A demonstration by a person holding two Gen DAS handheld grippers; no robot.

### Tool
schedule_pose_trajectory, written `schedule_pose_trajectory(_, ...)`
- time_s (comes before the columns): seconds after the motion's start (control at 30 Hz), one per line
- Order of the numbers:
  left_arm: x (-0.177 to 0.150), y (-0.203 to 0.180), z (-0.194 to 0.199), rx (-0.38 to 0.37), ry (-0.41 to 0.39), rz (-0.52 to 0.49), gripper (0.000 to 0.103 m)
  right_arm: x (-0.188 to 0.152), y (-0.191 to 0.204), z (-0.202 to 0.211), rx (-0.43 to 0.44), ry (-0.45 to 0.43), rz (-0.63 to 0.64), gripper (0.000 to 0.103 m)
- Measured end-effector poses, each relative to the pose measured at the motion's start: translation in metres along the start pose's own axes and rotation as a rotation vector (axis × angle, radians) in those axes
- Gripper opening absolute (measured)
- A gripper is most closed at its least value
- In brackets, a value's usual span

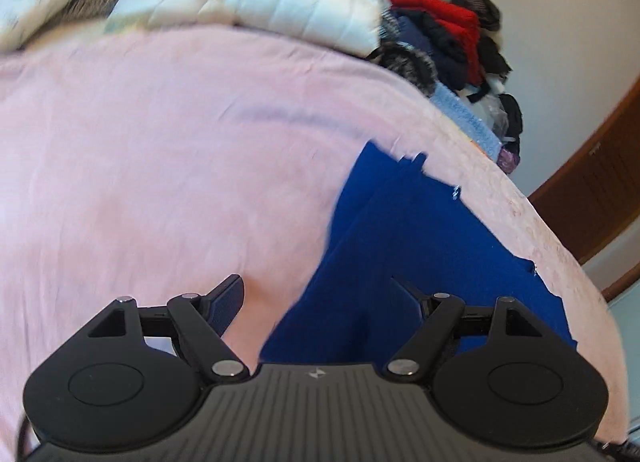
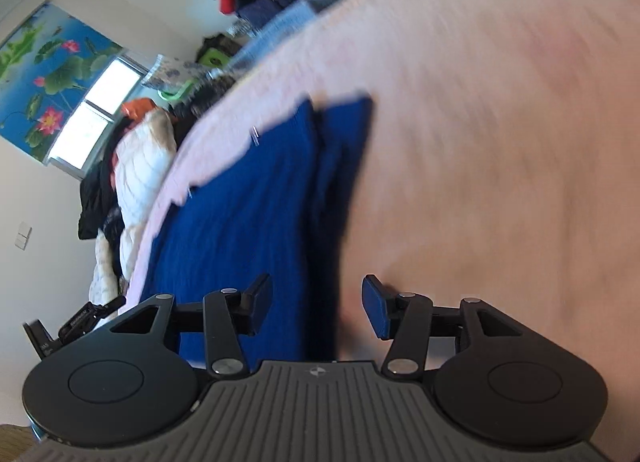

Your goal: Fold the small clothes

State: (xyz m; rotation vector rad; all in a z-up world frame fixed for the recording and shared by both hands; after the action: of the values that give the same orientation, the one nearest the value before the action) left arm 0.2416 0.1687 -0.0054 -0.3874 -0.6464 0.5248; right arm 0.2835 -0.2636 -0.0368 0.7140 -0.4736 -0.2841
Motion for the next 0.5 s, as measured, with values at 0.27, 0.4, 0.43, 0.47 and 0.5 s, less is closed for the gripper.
schedule_pose_trajectory(0.27,-0.018,-0.019,-0.012,-0.160,0.012,0.129,0.078,-0.027,0.012,-0.020,0.122,-0.011,-0.138,0.060)
schedule_pose_trajectory(0.4,-0.014,-0.023,-0.031,-0.098,0.070,0.136,0.005,-0.020,0.018,-0.035,0.032,-0.017,-0.117,0.013)
schedule_pose_trajectory(0.43,-0.013,-0.024,-0.030,-0.090,0.070,0.130,0.005,-0.020,0.021,-0.035,0.011,-0.019,-0.083,0.013)
schedule_pose_trajectory(0.47,-0.012,-0.026,-0.025,-0.071,0.059,0.102,0.005,-0.021,0.028,-0.032,-0.021,-0.022,-0.032,0.012)
schedule_pose_trajectory(0.5,-0.010,-0.031,-0.016,-0.039,0.032,0.048,0.005,-0.021,0.036,-0.027,-0.042,-0.033,0.009,0.012)
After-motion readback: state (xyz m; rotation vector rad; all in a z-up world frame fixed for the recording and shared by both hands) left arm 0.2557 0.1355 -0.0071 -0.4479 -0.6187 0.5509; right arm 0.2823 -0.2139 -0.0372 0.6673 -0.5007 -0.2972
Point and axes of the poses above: each gripper's, at about its wrist camera, not at the fingertips, and z roughly against the way its jaws point, y to its left, x to its top, the point moved 5 cm from there along -z, roughly the way its jaws point, and after that the axes turned 6 degrees about y, right-handed, at the moved point
